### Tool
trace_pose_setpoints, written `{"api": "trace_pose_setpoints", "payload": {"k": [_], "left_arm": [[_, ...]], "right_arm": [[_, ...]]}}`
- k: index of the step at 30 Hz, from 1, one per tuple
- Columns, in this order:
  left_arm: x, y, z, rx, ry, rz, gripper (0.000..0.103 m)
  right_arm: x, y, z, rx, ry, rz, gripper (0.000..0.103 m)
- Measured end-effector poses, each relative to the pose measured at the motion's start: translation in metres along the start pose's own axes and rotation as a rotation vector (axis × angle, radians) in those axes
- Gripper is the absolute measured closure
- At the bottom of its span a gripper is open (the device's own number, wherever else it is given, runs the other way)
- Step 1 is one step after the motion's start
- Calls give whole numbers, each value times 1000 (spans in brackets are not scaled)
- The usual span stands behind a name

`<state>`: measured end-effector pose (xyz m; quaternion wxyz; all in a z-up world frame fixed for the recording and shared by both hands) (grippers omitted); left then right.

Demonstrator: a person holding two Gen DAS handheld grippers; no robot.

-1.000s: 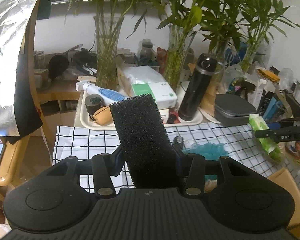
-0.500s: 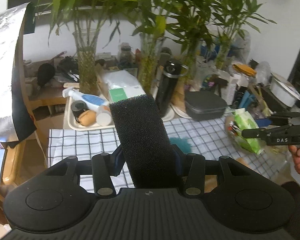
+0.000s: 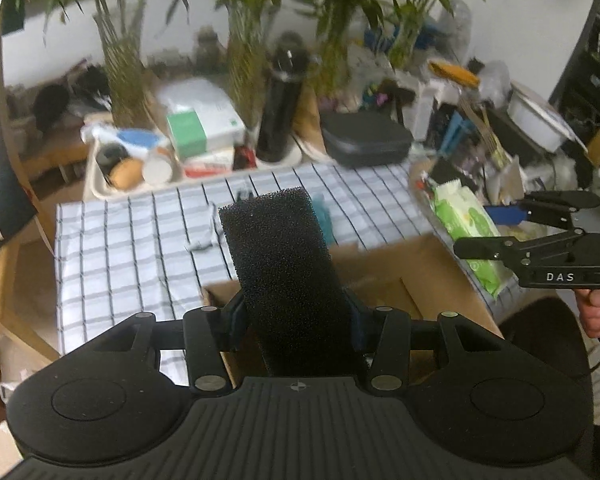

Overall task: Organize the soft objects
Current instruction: 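Carry both items to the box and open the left gripper to drop the sponge, then open the right gripper to drop the green-and-white pack into the box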

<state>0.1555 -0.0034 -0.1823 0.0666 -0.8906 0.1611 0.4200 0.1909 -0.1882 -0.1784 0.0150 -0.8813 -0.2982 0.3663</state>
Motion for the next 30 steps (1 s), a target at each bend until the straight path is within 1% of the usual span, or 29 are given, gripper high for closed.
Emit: {"api": "trace_pose_setpoints", "payload": {"k": [2, 5, 7, 8, 9, 12, 18, 25, 30], "left_arm": [[6, 4, 5, 3, -24, 14, 56], [17, 5, 11, 14, -62, -6, 53], [22, 5, 15, 3, -68, -16, 43], [23, 4, 16, -12, -63, -16, 31], [22, 4, 18, -26, -54, -15, 26], [20, 3, 20, -35, -47, -11, 25], [16, 6, 28, -26, -57, -35, 25], [7, 0, 37, -41, -38, -55, 25], [1, -5, 38, -35, -15, -73, 25]], "right_arm": [[-1, -2, 6, -2, -5, 2, 50], [-3, -3, 13, 4, -12, -3, 50], [-4, -4, 18, 2, -18, -7, 50], [-4, -3, 19, 2, -20, -6, 50], [-4, -3, 21, 4, -22, -6, 50], [-3, -2, 26, 13, -30, -10, 50], [1, -1, 32, 33, -42, -16, 50], [3, -3, 33, 42, -46, -27, 50], [3, -8, 33, 42, -50, -45, 50]]}}
Point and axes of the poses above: each gripper's, at about its wrist camera, not at the fingertips, and x roughly the way its jaws point, y to its right, z to its underside, the point moved 9 cm from there along x, roughly the way its jaws point, and after that the axes turned 12 degrees about x, right-handed, at the moved point
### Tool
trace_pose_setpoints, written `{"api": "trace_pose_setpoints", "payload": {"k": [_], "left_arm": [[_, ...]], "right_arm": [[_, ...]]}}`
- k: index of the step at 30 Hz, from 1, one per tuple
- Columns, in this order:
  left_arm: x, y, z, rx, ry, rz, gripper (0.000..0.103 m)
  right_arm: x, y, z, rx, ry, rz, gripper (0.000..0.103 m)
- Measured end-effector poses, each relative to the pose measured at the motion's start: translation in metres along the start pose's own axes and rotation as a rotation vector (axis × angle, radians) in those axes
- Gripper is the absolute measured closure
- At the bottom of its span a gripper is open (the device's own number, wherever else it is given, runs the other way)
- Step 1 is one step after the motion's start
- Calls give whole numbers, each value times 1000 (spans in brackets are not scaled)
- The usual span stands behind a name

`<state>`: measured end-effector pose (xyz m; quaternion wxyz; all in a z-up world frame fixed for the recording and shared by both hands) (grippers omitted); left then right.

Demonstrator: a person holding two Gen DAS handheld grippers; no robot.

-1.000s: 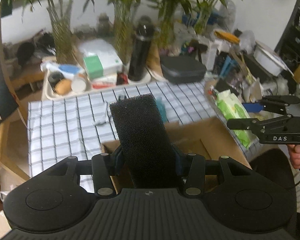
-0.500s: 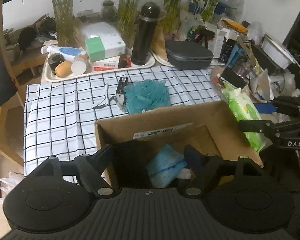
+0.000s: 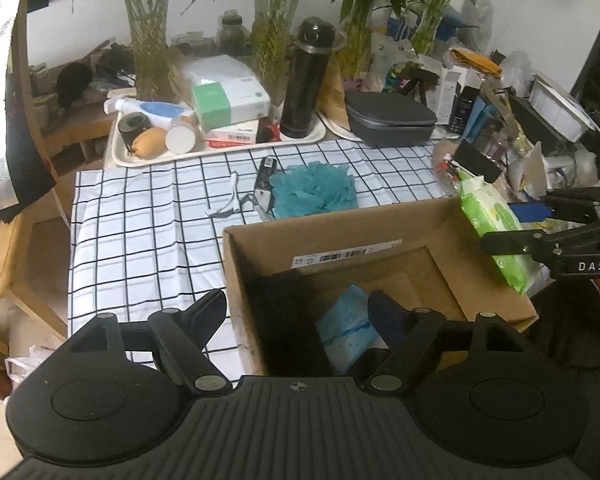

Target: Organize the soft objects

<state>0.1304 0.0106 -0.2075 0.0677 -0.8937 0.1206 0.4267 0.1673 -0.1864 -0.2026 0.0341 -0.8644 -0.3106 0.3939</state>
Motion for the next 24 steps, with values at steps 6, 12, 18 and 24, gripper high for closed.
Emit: {"api": "trace_pose_setpoints", "payload": {"k": [6, 12, 18, 24], "left_arm": [[-2, -6, 2, -25, 12, 3, 25], [-5, -10, 5, -41, 21, 5, 25], [-2, -14, 6, -63, 4, -14, 25], [-4, -12, 3, -64, 30, 13, 25]], "right_arm": [[7, -2, 2, 8, -29, 10, 31], [-2, -4, -3, -18, 21, 12, 7], [-5, 0, -5, -4, 41, 7, 0], [-4, 5, -7, 30, 37, 5, 0]]}}
Point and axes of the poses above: each gripper's, at about its wrist camera, not at the fingertips, and x roughly the way its jaws point, y to its right, z to its underside, the point moved 9 cm from there along x, roughly the way its jaws point, and after that the axes turned 12 degrees about x, right-handed, at the moved point
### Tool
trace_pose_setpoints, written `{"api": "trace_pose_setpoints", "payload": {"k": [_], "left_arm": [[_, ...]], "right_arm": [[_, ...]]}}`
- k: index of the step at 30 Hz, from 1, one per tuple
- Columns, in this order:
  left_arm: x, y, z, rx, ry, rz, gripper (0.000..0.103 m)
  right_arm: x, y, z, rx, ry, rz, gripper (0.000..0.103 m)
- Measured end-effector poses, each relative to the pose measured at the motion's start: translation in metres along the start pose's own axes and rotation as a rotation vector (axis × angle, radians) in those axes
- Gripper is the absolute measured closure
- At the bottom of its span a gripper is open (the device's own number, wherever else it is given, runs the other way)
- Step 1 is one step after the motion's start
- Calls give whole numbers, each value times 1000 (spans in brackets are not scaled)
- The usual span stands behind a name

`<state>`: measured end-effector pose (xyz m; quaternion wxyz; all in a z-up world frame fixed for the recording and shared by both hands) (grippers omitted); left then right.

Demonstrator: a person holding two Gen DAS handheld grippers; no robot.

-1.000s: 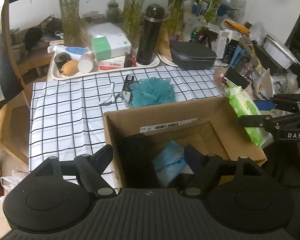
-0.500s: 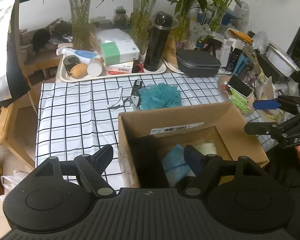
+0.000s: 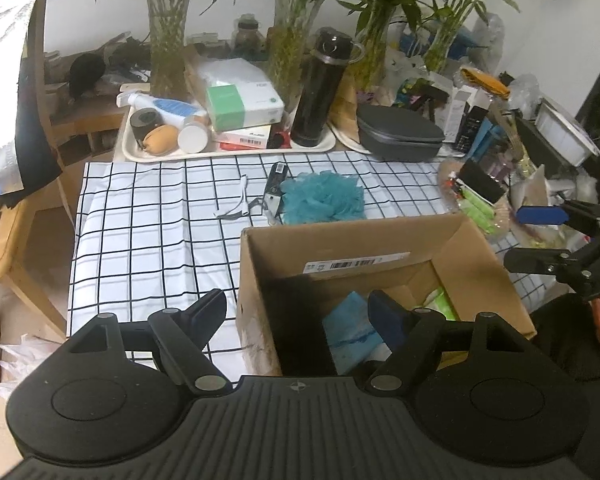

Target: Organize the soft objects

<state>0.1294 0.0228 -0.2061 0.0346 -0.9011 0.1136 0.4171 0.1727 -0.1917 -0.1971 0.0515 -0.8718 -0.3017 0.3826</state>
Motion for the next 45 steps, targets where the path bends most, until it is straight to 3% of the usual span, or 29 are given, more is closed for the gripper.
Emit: {"api": "trace_pose_setpoints", "payload": {"k": [11, 25, 45], "left_arm": [[-3, 0, -4, -8, 22, 4, 25], [-3, -14, -10, -17, 47, -94, 25], [8, -39, -18, -36, 76, -69, 25]], "right_arm": [[-3, 12, -9, 52, 17, 0, 0], [4, 34, -11, 67, 25, 122, 0], [20, 57, -29, 80, 54, 139, 0]]}}
Point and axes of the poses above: each gripper's, at about its wrist camera, not at the fingertips, and x roughly the way its jaws point, y to its right, z to its underside, the point moved 9 cm from there along x, roughly the way its jaws point, and after that the axes turned 12 degrees about x, right-handed, at the moved point
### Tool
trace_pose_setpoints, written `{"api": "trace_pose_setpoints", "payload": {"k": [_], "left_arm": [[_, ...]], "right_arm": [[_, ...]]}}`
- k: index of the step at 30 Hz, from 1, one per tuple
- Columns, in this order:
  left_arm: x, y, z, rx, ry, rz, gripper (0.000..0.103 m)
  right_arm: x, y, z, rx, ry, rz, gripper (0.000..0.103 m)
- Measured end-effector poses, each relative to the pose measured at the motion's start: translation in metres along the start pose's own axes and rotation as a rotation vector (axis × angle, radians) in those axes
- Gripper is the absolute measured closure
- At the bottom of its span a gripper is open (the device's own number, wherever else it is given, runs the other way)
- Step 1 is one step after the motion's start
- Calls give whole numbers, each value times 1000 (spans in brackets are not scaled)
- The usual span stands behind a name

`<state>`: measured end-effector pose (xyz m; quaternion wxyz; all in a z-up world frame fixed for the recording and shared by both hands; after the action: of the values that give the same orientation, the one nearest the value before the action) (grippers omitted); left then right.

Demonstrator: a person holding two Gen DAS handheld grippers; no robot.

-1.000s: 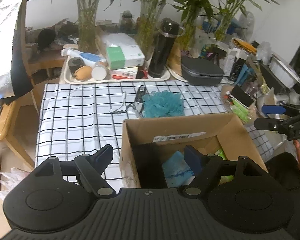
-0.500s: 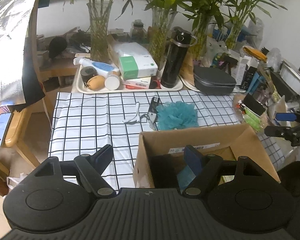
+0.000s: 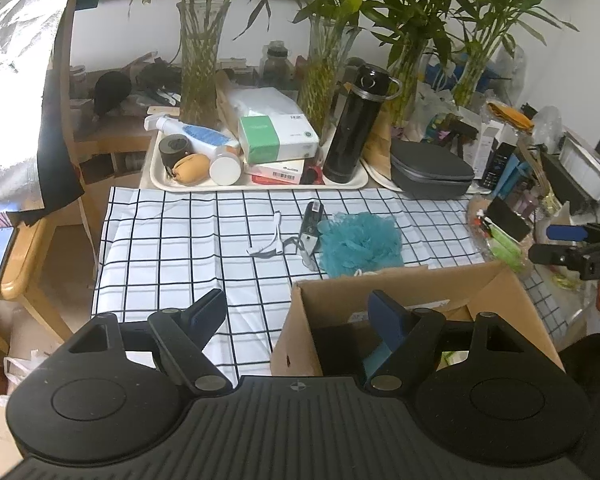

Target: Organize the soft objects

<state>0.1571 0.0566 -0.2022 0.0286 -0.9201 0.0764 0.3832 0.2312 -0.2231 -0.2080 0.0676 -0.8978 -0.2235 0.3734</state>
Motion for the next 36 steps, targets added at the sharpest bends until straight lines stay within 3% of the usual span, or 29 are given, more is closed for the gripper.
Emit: {"api": "trace_pose_setpoints", "payload": {"k": [5, 13, 23, 29, 36], "left_arm": [[9, -6, -4, 8, 17, 2, 25], [25, -18, -10, 12, 39, -2, 25], [45, -30, -20, 33, 61, 0, 25], [63, -40, -22, 19, 70, 13, 25], [89, -50, -25, 11, 95, 45, 25]], "right_arm": [[13, 7, -7, 12, -7, 8, 0], [38, 12, -11, 24, -44, -50, 0], [77, 25, -22, -48, 3, 42, 0], [99, 27, -28, -44, -49, 4, 0], [120, 25, -35, -14, -67, -115, 0]]}}
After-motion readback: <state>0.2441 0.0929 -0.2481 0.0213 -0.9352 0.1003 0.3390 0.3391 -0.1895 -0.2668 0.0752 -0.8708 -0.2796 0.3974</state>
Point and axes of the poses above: each gripper's, at about its wrist camera, not at the fingertips, and x roughly the way its jaws point, y to its right, z to its underside, the point moved 9 cm from there along x, roughly the way its jaws point, and after that the axes turned 12 degrees about x, right-handed, at the moved point
